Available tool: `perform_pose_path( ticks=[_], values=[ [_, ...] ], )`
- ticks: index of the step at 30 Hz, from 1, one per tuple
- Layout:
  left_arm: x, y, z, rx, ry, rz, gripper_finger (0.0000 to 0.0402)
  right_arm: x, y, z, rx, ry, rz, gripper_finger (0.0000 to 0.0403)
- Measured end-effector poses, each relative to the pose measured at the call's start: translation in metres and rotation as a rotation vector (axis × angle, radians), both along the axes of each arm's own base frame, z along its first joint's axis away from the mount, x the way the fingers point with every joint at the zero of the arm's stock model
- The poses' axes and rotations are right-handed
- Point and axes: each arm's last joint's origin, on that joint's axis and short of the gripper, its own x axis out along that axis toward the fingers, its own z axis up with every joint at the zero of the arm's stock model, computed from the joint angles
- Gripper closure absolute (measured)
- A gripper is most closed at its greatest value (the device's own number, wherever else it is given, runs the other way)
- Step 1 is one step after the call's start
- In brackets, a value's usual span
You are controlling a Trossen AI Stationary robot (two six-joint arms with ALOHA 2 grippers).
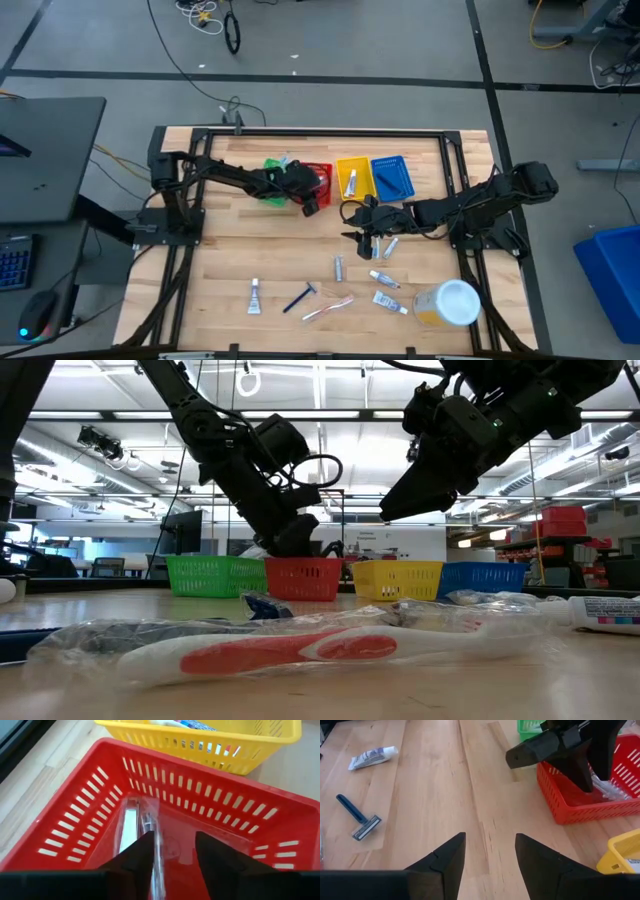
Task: Pick & Place Travel size toiletries
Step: Put the white toothpaste into the yellow bin
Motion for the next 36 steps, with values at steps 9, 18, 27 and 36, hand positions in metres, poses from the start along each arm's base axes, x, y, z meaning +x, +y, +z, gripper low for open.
perform_pose_path(
  ticks=[9,18,27,36],
  values=[
    [-0.018,-0.005,0.062,0.017,-0.131,0.037,0.0244,0.0,0.0,0.0,0.025,-0.002,-0.022,0.0219],
    [-0.066,-0.023,0.13,0.044,-0.191,-0.001,0.0276,-0.005,-0.002,-0.003,0.012,0.05,-0.08,0.0186],
    [-0.095,-0.054,0.103,-0.014,-0.114,-0.069,0.0281,-0.035,0.002,0.031,0.011,0.154,-0.067,0.0172],
    [-0.11,-0.088,0.048,-0.141,-0.205,-0.145,0.0282,-0.052,0.002,0.05,0.089,0.13,-0.027,0.0185]
  ],
)
